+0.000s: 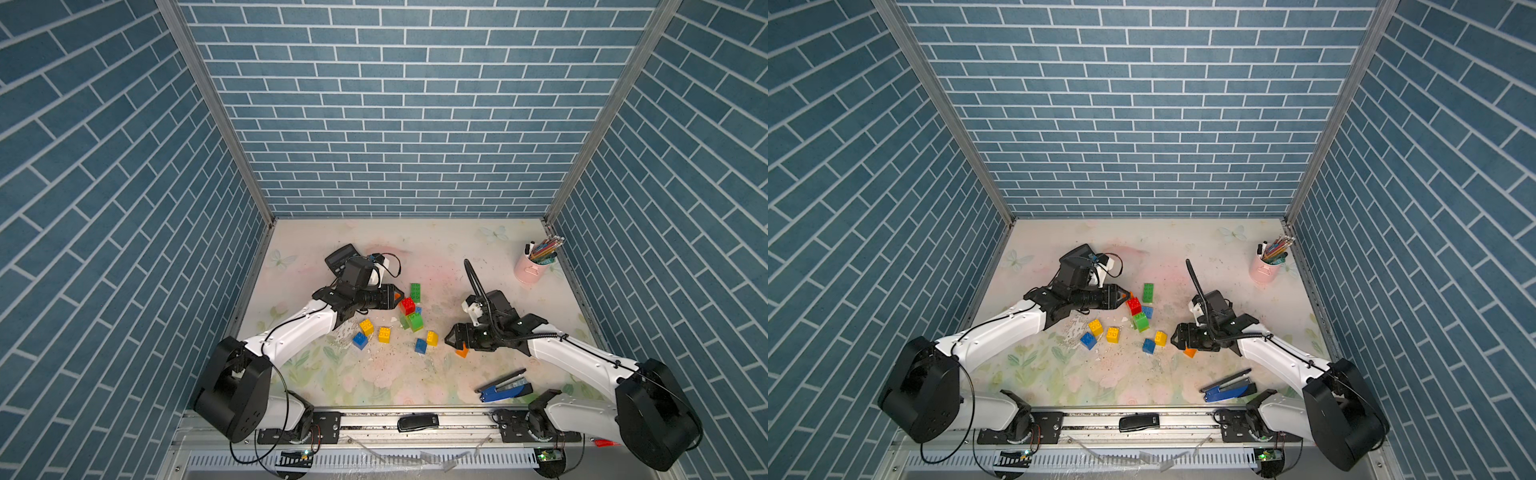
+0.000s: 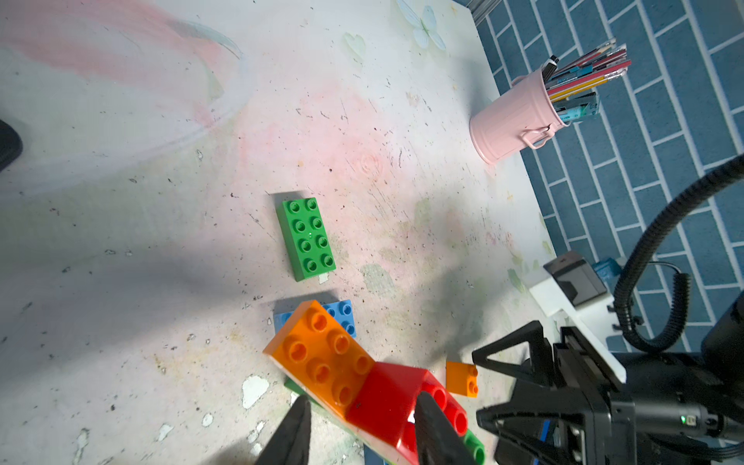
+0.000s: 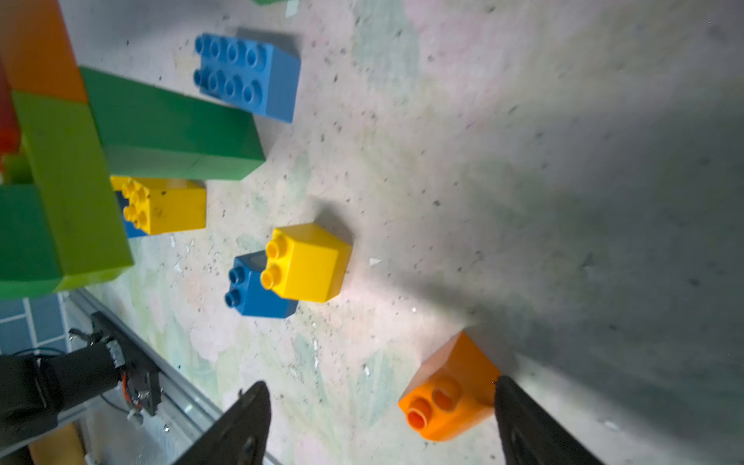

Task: Assemble a fork with lego
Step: Pick up the lego brick from the center of the board.

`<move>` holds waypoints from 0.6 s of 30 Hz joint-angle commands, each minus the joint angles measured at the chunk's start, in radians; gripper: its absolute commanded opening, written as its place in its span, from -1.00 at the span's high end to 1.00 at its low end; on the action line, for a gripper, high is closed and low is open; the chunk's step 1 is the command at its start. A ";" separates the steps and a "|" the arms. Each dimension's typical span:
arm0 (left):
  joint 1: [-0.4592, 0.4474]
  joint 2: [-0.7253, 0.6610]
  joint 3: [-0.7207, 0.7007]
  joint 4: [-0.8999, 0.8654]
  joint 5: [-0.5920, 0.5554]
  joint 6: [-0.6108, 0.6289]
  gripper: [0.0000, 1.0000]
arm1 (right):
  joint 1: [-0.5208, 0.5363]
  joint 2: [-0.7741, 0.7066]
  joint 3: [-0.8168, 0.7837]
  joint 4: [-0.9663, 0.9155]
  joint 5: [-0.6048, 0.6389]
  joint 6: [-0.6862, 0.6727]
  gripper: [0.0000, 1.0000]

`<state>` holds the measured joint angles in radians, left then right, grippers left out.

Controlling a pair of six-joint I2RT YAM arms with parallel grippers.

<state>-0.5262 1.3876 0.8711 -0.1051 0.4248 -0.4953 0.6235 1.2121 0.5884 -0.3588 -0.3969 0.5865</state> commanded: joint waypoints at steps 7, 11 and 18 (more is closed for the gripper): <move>0.038 -0.026 0.019 -0.028 0.008 0.023 0.12 | 0.089 -0.015 0.087 -0.146 0.213 -0.106 -0.63; 0.048 -0.034 0.011 -0.034 0.008 0.023 0.12 | 0.166 0.015 0.102 -0.144 0.292 -0.151 -0.52; 0.061 -0.034 0.000 -0.032 0.008 0.024 0.12 | 0.263 0.039 0.084 -0.150 0.455 -0.118 -0.29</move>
<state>-0.4778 1.3689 0.8783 -0.1177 0.4309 -0.4847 0.8700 1.2381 0.6689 -0.4778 -0.0509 0.4831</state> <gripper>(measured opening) 0.441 0.646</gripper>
